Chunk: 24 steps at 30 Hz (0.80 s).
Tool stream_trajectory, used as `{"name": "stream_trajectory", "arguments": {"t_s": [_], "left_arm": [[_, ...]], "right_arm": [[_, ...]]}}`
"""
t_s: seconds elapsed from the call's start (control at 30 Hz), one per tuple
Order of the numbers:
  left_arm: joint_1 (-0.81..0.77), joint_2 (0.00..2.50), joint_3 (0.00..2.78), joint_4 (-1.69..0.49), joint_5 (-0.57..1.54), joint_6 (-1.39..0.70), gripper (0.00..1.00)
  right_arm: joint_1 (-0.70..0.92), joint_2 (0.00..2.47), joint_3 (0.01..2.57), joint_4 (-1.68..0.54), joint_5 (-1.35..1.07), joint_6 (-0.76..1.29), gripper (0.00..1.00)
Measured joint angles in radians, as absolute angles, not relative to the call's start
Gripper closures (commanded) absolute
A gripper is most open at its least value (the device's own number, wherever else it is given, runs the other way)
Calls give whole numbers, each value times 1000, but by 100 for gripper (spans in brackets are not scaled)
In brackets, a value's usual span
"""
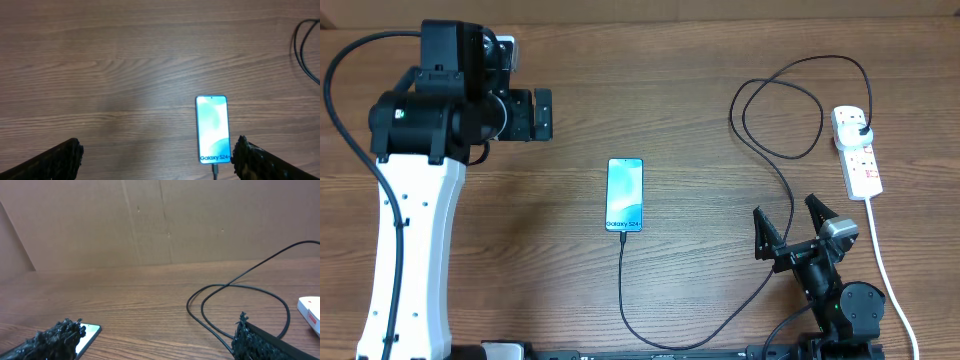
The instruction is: Plug charger to phone and switch on socket
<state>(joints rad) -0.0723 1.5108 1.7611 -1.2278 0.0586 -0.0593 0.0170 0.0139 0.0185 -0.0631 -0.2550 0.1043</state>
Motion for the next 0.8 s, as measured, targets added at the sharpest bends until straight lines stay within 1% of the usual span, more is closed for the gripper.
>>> {"name": "stream_trajectory", "arguments": {"t_s": [0.17,0.27,0.57,0.67,0.7,0.8], "left_arm": [[-72,1368,1610,-1172,23,-48,0],[-72,1261,1488,-1085,12,-46,0],[-72,971,1058,-763,20,-44,0],[-72,867,891,-614,46,-44,0],[-72,858,878,-606,49,-44,0],[-72,776,758,-476,70,-44,1]], "right_arm": [[20,14,19,-64,-255,104,0],[20,14,19,-64,-255,104,0],[20,14,19,-64,-256,104,0],[20,14,19,-64,-255,104,0],[20,14,19,-64,-256,104,0],[20,14,19,-64,-256,104,0]]}}
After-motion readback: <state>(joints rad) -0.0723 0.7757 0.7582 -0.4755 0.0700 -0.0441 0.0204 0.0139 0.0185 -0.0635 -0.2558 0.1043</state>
